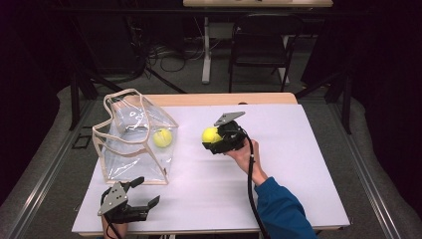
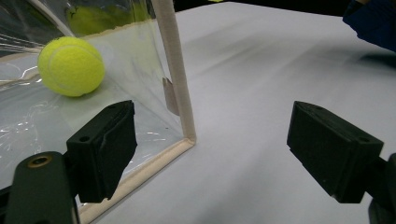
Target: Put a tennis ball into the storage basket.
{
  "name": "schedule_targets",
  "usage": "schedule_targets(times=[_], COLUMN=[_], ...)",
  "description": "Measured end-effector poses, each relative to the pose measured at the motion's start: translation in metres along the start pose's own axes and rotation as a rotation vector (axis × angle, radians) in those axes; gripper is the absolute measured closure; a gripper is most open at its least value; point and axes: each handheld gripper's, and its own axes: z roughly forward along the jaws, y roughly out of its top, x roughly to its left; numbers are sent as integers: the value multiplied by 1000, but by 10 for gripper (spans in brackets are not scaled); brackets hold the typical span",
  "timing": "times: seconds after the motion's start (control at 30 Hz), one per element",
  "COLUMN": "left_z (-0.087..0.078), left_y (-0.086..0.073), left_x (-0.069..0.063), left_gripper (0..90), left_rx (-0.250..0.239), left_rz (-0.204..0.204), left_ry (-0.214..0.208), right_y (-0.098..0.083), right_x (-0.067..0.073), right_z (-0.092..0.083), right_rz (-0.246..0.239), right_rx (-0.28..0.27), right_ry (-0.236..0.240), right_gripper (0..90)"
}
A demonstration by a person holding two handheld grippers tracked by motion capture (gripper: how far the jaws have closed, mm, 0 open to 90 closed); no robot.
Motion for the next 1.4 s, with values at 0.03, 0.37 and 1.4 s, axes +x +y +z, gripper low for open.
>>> schedule_targets(times=[0.03,0.37,1.4], left_z=[0,0,1], left_y=[0,0,0], left_x=[0,0,0], left_gripper=[163,162,162], left_rx=[-1,1,-3], left_rz=[-1,-3,-9], left_ry=[0,0,-5], right_y=[0,5,16], right_x=[0,5,14], right_z=[0,-2,-4], right_rz=[-2,-7,-23], right_rx=[-3,-12,-46], right_ry=[1,11,31], right_gripper=[262,263,263])
